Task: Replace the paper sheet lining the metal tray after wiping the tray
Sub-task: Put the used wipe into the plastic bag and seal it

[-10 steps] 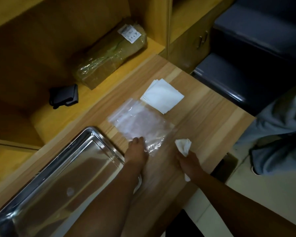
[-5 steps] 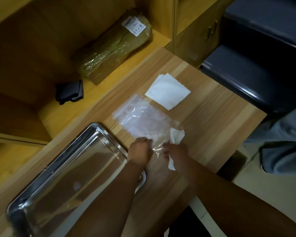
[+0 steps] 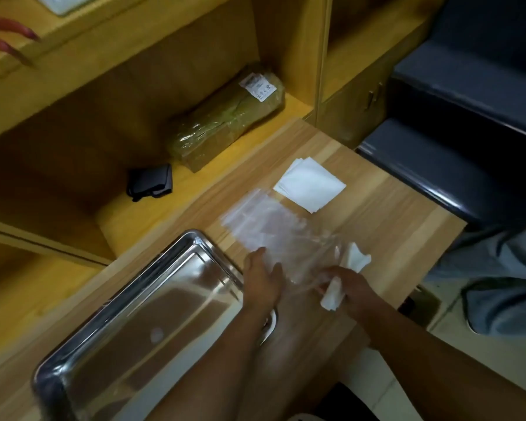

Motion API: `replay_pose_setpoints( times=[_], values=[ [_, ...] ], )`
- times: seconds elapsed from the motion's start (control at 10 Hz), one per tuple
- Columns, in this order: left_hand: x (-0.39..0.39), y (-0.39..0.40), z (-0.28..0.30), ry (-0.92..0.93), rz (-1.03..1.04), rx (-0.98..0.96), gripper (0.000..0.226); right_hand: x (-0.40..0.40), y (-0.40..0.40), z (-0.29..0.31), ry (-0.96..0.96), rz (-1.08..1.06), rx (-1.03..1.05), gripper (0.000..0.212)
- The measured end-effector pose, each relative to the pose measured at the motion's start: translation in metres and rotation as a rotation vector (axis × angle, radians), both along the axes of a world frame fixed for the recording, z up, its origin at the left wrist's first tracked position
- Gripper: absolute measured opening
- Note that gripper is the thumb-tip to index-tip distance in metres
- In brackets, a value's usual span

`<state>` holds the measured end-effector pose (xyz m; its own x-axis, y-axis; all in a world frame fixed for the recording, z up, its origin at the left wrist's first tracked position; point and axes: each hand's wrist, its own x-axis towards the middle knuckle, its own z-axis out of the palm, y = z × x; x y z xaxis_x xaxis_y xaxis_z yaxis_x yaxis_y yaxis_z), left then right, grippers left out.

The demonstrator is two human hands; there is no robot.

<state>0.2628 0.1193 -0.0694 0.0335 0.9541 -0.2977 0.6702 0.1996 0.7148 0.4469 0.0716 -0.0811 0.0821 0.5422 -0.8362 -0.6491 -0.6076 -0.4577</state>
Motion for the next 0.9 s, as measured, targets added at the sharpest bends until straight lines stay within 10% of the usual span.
replay_pose_setpoints(
  times=[0.1, 0.2, 0.4, 0.6, 0.9],
  values=[
    [-0.011, 0.002, 0.005, 0.027, 0.033, -0.017, 0.056, 0.005, -0.004, 0.004, -0.002, 0.063, 0.026, 0.015],
    [-0.031, 0.001, 0.003, 0.041, -0.04, -0.012, 0.055, 0.012, -0.021, -0.011, 0.249, 0.317, 0.324, 0.078],
    [-0.052, -0.012, 0.016, -0.386, 0.029, -0.445, 0.036, 0.006, -0.062, 0.079, 0.041, -0.195, 0.132, 0.019],
    [-0.07, -0.022, 0.028, -0.727, 0.021, -0.649, 0.024, 0.02, -0.083, 0.077, 0.097, -0.185, 0.264, 0.047],
    [-0.103, -0.028, 0.039, -0.754, -0.053, -0.633, 0.014, 0.013, -0.099, 0.081, -0.623, -0.039, -0.068, 0.011]
  ],
)
